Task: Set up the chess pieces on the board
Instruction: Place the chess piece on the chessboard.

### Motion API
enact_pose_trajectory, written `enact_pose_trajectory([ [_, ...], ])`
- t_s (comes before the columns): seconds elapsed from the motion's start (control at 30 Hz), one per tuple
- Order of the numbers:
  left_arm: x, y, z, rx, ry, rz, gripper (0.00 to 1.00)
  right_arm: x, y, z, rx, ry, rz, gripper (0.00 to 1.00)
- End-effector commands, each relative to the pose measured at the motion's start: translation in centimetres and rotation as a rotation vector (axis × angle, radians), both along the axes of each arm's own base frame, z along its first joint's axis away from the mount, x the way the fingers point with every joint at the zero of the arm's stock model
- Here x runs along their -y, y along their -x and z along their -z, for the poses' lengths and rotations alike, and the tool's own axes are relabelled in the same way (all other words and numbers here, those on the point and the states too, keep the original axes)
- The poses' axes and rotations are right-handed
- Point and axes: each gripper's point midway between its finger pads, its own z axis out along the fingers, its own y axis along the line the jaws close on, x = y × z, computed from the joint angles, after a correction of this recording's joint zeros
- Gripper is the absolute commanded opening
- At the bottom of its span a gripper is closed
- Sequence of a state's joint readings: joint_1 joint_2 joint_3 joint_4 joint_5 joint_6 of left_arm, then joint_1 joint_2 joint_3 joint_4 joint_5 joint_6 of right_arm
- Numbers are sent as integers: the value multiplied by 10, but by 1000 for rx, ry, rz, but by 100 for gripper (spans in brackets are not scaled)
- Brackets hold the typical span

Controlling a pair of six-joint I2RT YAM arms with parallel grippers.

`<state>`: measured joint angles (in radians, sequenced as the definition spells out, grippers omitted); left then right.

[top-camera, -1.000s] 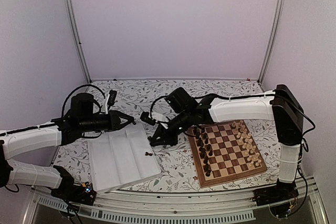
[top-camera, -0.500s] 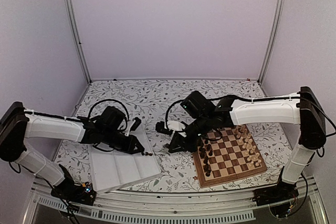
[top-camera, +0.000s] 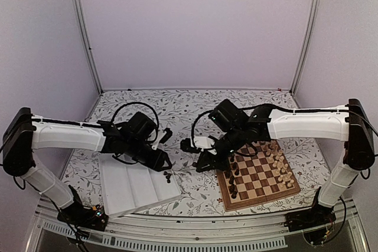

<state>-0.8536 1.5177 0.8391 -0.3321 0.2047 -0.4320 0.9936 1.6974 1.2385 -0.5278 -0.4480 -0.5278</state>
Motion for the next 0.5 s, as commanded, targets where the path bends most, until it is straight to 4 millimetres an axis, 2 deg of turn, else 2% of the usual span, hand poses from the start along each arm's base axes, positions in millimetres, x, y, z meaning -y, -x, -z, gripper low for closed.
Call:
enact_pose_trajectory([
  [0.0, 40, 3, -83, 198, 263, 131, 44, -1, 10, -25, -19, -44, -62, 7],
  [0.1, 58, 22, -148, 363, 529, 263, 45, -4, 17, -30, -56, -69, -87, 7],
  [0.17, 59, 32, -172, 441, 650, 298, 46, -5, 18, -33, -66, -77, -91, 7],
  [0.27, 64, 38, -175, 432, 730, 308, 47, -8, 17, -35, -72, -82, -91, 7],
  [0.47, 85, 47, -149, 358, 670, 339, 50, -11, 15, -43, -87, -97, -84, 7],
])
